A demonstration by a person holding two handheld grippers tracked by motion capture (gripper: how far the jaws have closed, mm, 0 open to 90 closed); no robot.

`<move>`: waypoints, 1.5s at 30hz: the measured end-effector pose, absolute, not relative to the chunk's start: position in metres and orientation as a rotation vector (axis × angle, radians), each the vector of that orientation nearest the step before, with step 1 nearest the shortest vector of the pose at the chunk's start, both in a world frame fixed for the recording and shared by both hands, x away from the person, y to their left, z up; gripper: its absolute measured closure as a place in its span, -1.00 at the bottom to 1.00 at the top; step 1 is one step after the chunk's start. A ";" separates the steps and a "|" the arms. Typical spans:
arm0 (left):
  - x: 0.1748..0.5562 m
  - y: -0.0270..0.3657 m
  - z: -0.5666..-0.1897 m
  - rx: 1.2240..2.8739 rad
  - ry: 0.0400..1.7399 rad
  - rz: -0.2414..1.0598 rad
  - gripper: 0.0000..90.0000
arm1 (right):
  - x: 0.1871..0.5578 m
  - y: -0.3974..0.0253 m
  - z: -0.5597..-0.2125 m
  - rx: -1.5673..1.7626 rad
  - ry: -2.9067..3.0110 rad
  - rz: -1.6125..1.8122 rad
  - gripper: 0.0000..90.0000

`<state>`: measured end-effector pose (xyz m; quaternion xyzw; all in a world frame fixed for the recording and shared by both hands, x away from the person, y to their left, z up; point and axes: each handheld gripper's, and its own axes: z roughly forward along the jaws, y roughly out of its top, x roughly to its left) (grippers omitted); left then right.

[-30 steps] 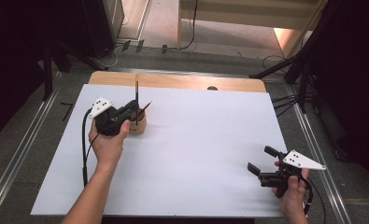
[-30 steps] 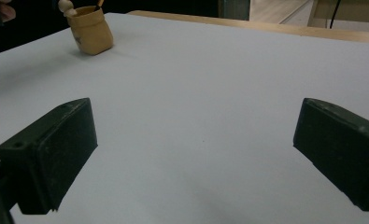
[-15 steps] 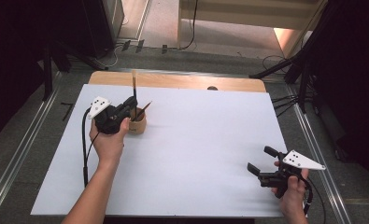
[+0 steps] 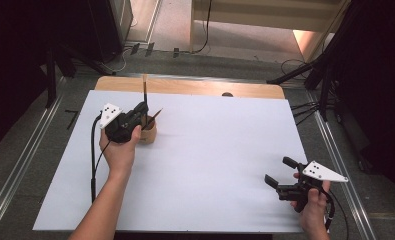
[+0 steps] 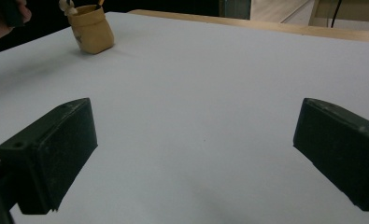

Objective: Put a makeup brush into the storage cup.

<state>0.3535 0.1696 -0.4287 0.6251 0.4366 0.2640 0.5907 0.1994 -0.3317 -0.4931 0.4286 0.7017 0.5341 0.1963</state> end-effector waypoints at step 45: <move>0.357 0.168 -0.462 1.514 1.058 0.658 0.88 | 0.200 -0.332 -0.494 1.199 1.973 1.492 -1.00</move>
